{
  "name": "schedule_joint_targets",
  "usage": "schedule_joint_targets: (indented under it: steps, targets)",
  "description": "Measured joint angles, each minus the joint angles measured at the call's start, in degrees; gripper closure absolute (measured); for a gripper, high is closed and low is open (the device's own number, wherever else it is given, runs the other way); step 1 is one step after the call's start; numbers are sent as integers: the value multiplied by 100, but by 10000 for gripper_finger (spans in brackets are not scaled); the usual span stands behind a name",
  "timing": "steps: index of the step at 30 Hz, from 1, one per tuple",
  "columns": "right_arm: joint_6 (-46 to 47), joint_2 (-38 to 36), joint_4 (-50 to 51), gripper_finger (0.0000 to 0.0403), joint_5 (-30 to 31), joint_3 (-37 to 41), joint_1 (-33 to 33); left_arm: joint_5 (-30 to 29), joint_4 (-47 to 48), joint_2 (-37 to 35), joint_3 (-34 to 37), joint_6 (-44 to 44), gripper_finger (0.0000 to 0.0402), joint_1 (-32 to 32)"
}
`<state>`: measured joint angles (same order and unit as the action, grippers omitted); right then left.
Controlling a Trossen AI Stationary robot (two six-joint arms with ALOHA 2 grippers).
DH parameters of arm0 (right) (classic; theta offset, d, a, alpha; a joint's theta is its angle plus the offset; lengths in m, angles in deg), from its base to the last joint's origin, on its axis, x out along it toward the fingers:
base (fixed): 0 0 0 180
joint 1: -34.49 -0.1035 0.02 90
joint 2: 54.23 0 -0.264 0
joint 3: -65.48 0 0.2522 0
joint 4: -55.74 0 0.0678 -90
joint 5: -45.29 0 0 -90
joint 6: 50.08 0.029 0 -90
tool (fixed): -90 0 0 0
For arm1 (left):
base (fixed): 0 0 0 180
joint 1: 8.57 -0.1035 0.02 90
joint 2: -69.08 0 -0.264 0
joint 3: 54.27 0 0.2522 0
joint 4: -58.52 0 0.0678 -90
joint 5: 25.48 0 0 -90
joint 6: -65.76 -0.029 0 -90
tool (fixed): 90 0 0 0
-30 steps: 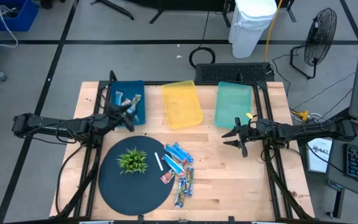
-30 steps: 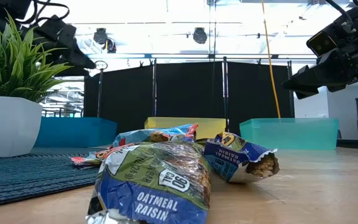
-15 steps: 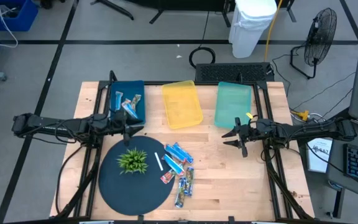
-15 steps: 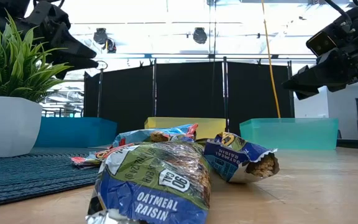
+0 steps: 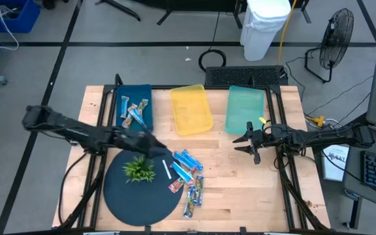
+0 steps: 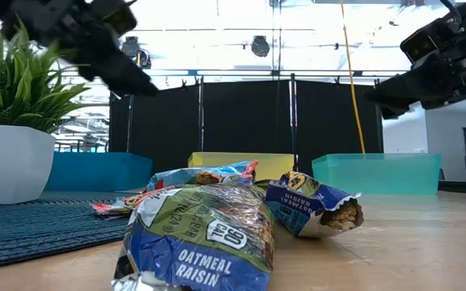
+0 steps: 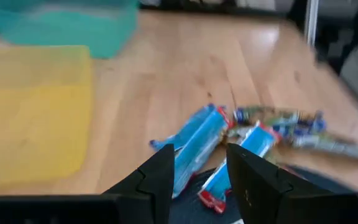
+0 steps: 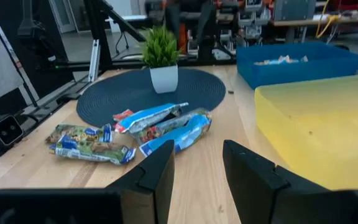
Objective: Pick and place Granola Bars by type
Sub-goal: Put the red granola bar into the yellow bin
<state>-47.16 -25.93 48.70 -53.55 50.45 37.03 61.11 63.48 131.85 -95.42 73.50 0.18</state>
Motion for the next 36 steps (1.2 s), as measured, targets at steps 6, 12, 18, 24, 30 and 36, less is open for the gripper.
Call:
schedule_joint_targets:
  steps: [6, 12, 18, 24, 30, 36]
  targets:
    - [-33, 51, -3, 275, 0, 1, 0, -358, 771, 2176, -1828, -1028, 229, 374]
    - [89, 211, 16, 275, -15, 1, -2, -714, 2269, 3568, -3307, -1673, 197, 548]
    - [89, 350, 19, 275, -19, 1, -1, -717, 2537, 4270, -3920, -2035, 190, 602]
    - [89, 402, 11, 275, -21, 1, 0, -738, 2547, 4537, -3983, -2024, 190, 528]
    - [89, 400, 10, 275, -22, 1, -1, -717, 2563, 4690, -3981, -1795, 190, 408]
    - [89, 400, 12, 275, -22, 1, -1, -720, 2539, 4677, -3979, -1936, 190, 412]
